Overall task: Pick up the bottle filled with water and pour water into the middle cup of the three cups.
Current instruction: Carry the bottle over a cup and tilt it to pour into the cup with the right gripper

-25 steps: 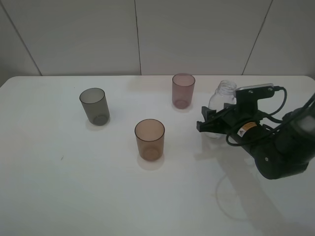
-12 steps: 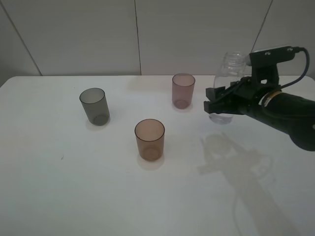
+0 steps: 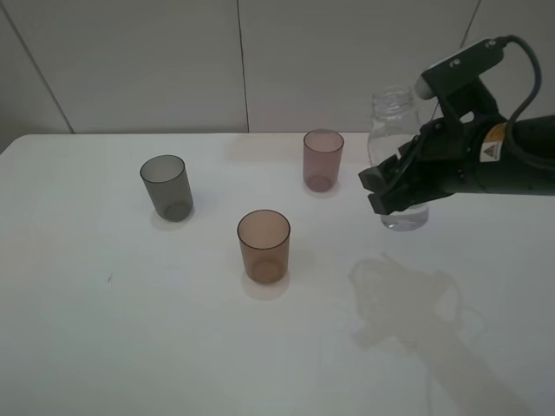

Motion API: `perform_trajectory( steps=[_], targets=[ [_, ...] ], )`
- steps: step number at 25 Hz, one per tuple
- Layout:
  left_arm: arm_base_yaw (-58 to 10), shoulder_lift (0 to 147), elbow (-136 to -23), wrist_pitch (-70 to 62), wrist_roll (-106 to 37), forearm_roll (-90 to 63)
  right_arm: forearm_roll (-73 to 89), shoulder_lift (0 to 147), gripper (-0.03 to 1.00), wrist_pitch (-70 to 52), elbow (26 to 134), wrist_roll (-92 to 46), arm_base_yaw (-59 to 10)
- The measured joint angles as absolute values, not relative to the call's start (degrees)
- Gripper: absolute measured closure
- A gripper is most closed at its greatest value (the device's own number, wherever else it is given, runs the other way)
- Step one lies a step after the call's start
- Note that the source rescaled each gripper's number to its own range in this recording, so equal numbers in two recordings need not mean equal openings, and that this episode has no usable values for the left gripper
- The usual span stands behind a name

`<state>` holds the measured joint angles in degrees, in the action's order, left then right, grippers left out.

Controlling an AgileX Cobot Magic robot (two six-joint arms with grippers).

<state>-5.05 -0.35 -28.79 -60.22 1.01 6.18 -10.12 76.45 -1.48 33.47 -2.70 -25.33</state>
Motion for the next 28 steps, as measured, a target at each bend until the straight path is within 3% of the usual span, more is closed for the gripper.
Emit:
perform_trajectory(
  steps=[9,18,28],
  targets=[
    [-5.0,-0.3,-28.8,-60.2,1.0,6.2,-43.6,76.5,0.94,-5.0,34.5,26.0,-30.7],
    [-5.0,-0.3,-28.8,-60.2,1.0,6.2,-60.4,81.2,0.94,-10.3,34.7,34.7,-37.6],
    [-5.0,-0.3,-28.8,-60.2,1.0,6.2,-77.9,86.3,0.94,-26.1,39.8,46.1,-47.5]
  ],
)
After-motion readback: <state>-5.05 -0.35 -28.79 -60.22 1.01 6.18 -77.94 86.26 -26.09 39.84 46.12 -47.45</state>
